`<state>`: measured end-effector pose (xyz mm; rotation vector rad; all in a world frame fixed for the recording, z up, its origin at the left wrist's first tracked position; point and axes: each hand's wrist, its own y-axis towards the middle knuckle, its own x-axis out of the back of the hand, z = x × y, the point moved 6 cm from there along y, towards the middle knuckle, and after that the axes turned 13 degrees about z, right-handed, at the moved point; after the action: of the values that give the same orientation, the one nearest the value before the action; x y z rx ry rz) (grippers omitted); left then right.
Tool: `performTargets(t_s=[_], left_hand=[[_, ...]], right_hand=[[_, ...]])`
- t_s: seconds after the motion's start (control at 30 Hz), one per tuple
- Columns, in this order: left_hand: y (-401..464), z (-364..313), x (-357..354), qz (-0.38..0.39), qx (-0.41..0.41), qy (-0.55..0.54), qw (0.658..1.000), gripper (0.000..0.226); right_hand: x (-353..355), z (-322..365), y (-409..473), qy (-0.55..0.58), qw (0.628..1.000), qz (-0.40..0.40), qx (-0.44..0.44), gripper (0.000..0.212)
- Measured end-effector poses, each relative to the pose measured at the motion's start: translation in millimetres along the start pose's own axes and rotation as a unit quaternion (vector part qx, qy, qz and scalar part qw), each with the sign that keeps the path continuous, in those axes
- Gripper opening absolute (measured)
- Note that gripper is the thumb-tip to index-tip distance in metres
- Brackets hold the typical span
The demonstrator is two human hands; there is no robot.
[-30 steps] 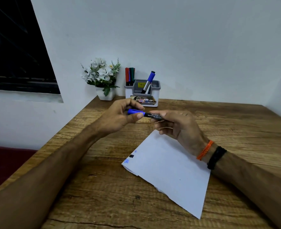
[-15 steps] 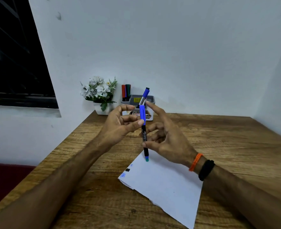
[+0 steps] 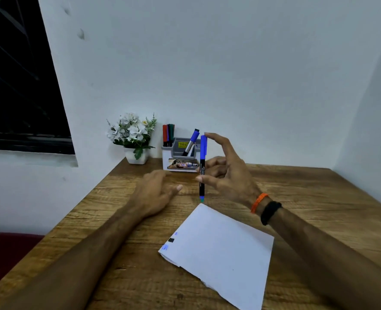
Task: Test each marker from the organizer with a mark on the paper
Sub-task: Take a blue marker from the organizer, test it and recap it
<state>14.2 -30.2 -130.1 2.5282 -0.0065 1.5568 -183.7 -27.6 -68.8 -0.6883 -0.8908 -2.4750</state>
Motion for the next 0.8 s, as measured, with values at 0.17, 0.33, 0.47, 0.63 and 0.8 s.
performTargets(t_s=[0.17,0.33,0.47,0.63,0.8], left_hand=[[19.7,16.1,-20.7,0.089,0.067,0.105,0.988,0.084],[18.7,14.0,-23.1,0.099,0.065,0.128,0.985,0.082],[18.8,16.2,-25.0,0.104,0.069,0.135,0.983,0.083],[21.8,19.0,-26.5,0.105,0.07,0.141,0.982,0.082],[22.0,18.5,-27.4,0.106,0.072,0.148,0.981,0.082]], right_hand=[[17.5,-9.3,43.7,-0.024,0.999,-0.037,-0.005,0.094],[27.0,-21.2,80.8,-0.04,0.995,-0.087,-0.003,0.098],[34.9,-30.0,105.4,-0.055,0.991,-0.124,-0.013,0.098],[41.7,-42.3,120.5,-0.08,0.983,-0.166,-0.028,0.097],[38.9,-54.1,124.9,-0.096,0.98,-0.167,-0.049,0.096]])
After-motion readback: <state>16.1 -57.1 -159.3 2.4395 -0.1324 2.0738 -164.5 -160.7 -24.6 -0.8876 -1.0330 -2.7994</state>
